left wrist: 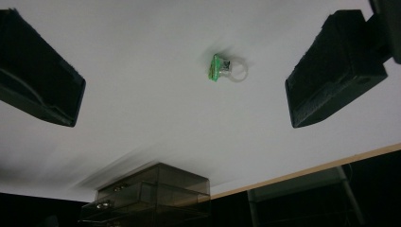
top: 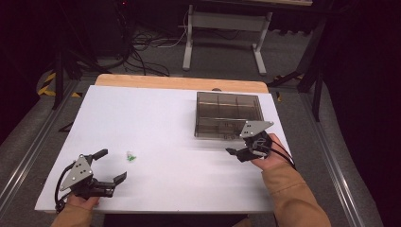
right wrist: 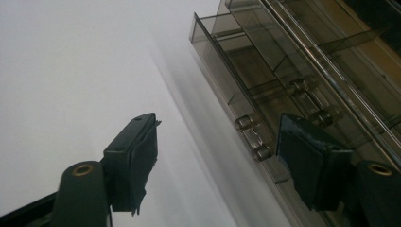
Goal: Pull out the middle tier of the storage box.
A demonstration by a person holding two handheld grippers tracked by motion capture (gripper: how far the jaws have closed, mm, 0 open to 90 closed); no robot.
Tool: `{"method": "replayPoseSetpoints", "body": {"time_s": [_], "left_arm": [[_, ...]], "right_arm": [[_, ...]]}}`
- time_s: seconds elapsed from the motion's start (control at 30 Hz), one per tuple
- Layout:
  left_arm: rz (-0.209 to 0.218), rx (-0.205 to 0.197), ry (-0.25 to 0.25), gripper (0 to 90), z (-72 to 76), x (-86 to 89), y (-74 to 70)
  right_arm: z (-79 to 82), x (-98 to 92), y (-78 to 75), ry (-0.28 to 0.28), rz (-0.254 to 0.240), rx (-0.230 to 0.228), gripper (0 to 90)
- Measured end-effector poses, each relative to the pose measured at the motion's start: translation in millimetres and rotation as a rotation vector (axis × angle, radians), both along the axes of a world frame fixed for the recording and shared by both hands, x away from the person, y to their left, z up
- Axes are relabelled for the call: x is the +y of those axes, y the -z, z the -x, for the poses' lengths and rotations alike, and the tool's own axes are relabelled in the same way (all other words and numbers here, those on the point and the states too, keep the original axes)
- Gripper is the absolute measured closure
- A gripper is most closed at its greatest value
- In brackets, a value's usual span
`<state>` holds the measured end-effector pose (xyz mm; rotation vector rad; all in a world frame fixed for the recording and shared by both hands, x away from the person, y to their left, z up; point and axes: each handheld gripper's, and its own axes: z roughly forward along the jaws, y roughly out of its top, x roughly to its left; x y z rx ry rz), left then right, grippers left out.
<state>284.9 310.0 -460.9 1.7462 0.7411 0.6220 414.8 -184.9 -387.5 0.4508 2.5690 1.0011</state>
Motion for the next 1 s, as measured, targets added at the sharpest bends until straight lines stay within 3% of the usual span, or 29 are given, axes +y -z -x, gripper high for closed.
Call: {"method": "replayPoseSetpoints", "body": {"time_s": [0.4,0.67,1.0], "left_arm": [[0.005,0.003,0.001,0.2,-0.1,-0.3,0.1],[0.004,0.003,0.001,0.2,-0.2,-0.1,0.1],[0.006,0.005,0.001,0.2,-0.2,0.5,-0.1]], "right_arm": [[-16.8,4.7,5.5,0.008,0.109,0.015,32.6],[-26.9,7.3,9.8,0.010,0.151,0.010,34.3],[-39.1,10.8,21.3,0.015,0.192,0.035,40.9]]}}
